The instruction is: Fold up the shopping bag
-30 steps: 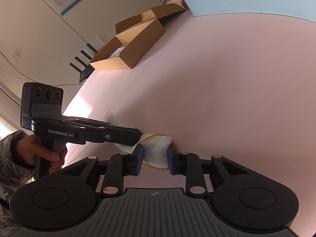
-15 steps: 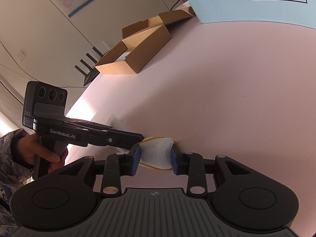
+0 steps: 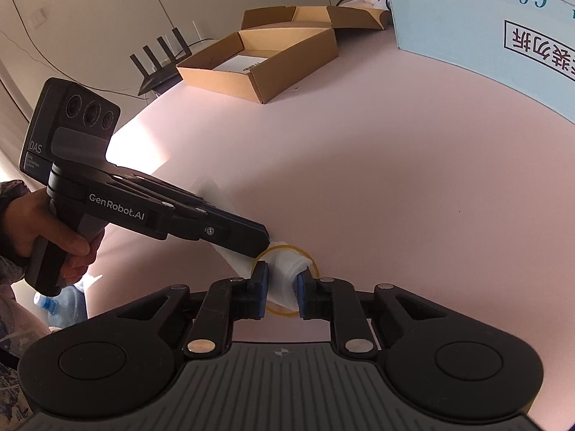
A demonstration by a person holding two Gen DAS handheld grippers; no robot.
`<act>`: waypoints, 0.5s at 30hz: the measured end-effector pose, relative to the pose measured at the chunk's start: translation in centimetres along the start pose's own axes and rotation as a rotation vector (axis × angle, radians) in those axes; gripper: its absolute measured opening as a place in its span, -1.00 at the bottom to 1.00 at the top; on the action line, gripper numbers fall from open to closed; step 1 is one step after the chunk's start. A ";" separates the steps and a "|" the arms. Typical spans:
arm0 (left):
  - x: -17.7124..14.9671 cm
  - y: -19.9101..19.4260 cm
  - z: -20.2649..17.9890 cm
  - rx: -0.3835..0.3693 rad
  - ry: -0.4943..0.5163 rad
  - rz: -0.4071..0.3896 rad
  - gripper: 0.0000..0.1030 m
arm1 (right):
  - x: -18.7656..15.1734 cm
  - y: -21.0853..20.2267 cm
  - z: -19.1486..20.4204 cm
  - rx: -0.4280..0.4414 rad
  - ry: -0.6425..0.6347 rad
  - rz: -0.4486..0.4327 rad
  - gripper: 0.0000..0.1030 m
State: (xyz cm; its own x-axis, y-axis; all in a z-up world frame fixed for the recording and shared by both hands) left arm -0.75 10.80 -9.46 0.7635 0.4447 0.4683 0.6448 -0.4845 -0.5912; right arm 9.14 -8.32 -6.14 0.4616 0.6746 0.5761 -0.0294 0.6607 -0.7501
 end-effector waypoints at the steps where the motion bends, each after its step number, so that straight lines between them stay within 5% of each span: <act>1: 0.0 -0.4 -0.2 -0.012 0.006 -0.014 -0.54 | -0.2 -0.2 0.1 0.000 0.008 -0.004 -0.85; 9: -0.9 -4.6 -4.2 0.055 0.200 -0.051 -0.50 | 0.4 -2.1 0.2 0.012 0.118 -0.106 -0.87; 15: -2.4 -3.6 -5.3 0.046 0.227 -0.037 -0.51 | 2.1 -2.9 2.4 -0.049 0.015 -0.094 -0.87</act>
State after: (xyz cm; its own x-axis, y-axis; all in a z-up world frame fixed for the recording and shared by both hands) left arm -4.72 7.48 -4.96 0.7315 0.2782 0.6225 0.6738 -0.4343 -0.5978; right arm 8.10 -8.01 -2.01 0.4734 0.6048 0.6403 0.0584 0.7038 -0.7080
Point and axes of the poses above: each gripper's, at about its wrist camera, not at the fingertips, and y roughly the way its jaws point, z to its left, x to its top, the point moved 1 cm from there along y, roughly the way its jaws point, and after that the axes turned 1 degree about z, right-handed, at the moved point
